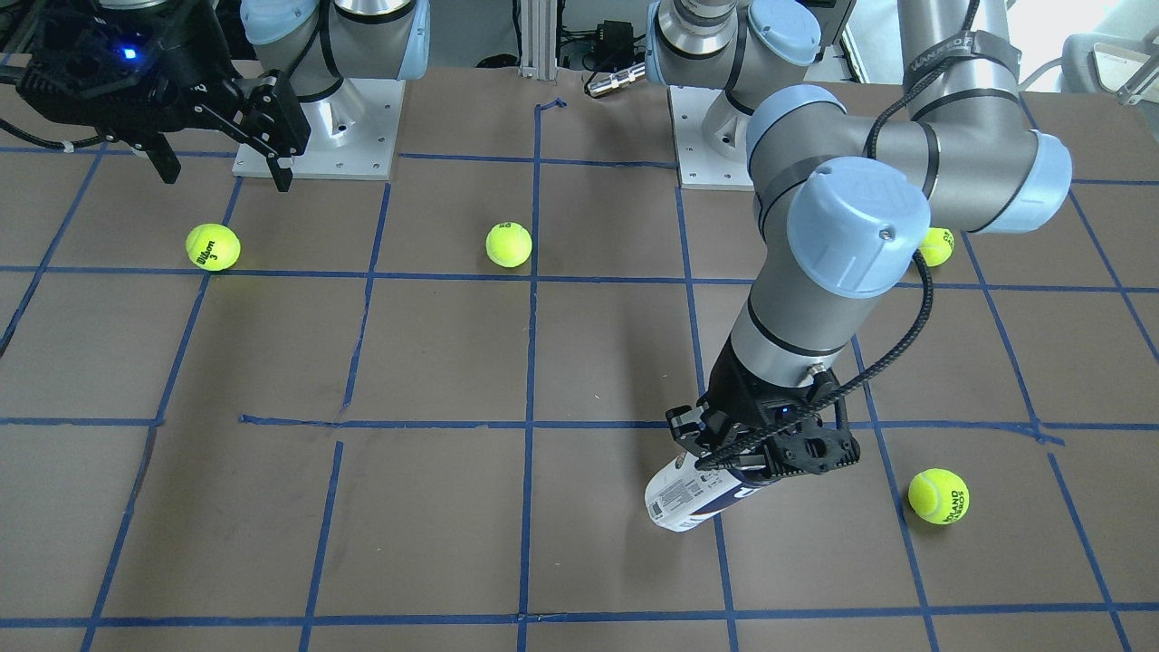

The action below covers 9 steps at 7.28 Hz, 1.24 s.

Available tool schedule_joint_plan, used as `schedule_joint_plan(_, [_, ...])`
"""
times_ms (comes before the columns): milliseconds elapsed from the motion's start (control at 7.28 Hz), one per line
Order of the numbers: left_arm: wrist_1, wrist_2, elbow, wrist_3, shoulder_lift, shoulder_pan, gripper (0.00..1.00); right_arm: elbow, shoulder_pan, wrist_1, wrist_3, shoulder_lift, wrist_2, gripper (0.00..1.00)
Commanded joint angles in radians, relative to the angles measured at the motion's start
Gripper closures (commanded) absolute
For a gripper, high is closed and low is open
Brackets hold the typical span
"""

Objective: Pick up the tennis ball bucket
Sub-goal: 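Tilt the can upright with the left gripper, lid end up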

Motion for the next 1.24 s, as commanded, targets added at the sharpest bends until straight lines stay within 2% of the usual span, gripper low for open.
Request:
schedule_joint_plan(0, [-0.002, 0.057, 0.001, 0.038, -0.018, -0.044, 1.0, 0.0, 0.0, 0.001, 0.0, 0.0, 0.002, 0.0])
schedule_joint_plan(137, [0.004, 0.062, 0.001, 0.084, -0.024, -0.067, 1.0, 0.0, 0.0, 0.001, 0.0, 0.0, 0.002, 0.0])
schedule_joint_plan(412, [0.005, 0.056, 0.0, 0.078, -0.031, -0.072, 0.57, 0.0, 0.002, 0.001, 0.0, 0.0, 0.002, 0.0])
schedule_joint_plan(550, [0.004, 0.044, 0.0, 0.043, -0.032, -0.072, 0.3, 0.0, 0.002, 0.003, 0.0, 0.0, 0.002, 0.0])
schedule_joint_plan(687, [0.004, 0.019, 0.003, 0.015, -0.027, -0.072, 0.09, 0.0, 0.002, 0.003, 0.002, -0.002, 0.0, 0.0])
schedule_joint_plan(824, [0.001, 0.007, 0.004, 0.001, -0.013, -0.072, 0.01, 0.0, 0.003, 0.004, 0.008, -0.005, 0.002, 0.0])
schedule_joint_plan(1099, [-0.044, 0.019, 0.018, 0.018, 0.046, -0.069, 0.0, 0.002, 0.003, 0.004, 0.003, -0.006, 0.002, 0.0])
